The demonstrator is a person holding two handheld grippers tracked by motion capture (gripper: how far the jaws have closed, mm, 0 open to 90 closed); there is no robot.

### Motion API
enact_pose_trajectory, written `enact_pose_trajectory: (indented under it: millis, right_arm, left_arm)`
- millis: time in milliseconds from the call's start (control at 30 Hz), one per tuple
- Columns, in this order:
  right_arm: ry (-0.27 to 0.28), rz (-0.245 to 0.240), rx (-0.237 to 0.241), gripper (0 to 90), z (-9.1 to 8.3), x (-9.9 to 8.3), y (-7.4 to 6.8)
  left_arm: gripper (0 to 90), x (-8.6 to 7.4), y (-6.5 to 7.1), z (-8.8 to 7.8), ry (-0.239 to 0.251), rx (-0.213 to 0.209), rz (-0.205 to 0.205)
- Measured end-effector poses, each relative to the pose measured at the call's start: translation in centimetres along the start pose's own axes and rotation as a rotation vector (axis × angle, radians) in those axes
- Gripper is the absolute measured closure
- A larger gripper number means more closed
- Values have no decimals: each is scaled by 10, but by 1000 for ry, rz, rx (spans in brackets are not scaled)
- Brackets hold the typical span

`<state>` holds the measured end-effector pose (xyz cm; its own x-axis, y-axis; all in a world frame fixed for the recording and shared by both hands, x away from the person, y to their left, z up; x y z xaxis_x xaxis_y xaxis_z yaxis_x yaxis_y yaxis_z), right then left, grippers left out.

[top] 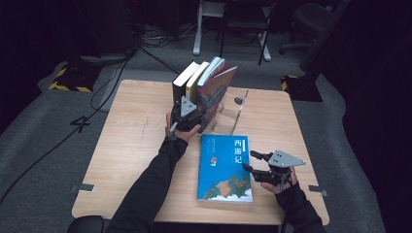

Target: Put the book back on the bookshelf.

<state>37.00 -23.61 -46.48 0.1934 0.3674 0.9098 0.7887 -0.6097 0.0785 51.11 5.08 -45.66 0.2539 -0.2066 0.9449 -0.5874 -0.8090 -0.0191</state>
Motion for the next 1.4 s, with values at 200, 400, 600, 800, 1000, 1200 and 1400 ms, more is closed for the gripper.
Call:
enact_pose_trajectory:
  millis: [200,400,600,800,1000,1200,1400]
  right_arm:
    - [-24,-13,6,437,3,-2,-2]
    - [-32,-21,16,430,6,-2,-5]
    - [-38,-15,15,429,7,-3,-4]
    - [-34,-16,9,419,4,-3,-3]
    - [-39,9,35,377,2,-3,-2]
    - [-78,11,50,343,1,-7,-4]
    - [-101,30,49,314,-1,-10,-2]
  left_arm:
    - [658,-21,-4,4,-43,-18,-12]
    - [669,-28,-3,9,-78,-48,-26]
    - [656,-27,3,15,-74,-60,-34]
    - [631,-23,8,13,-100,-35,26]
    - [529,-21,6,-3,-119,-47,66]
    - [492,-25,4,-25,-144,-70,122]
    - [476,-35,3,-44,-190,-103,185]
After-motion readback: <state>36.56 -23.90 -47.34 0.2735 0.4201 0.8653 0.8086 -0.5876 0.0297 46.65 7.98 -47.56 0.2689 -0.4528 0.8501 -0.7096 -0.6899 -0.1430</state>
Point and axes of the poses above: each handheld gripper's, and its own axes: z roughly forward along the jaws, x roughly out of its top, y roughly to its right, the point moved 3 cm from there along z, roughly forward along the jaws
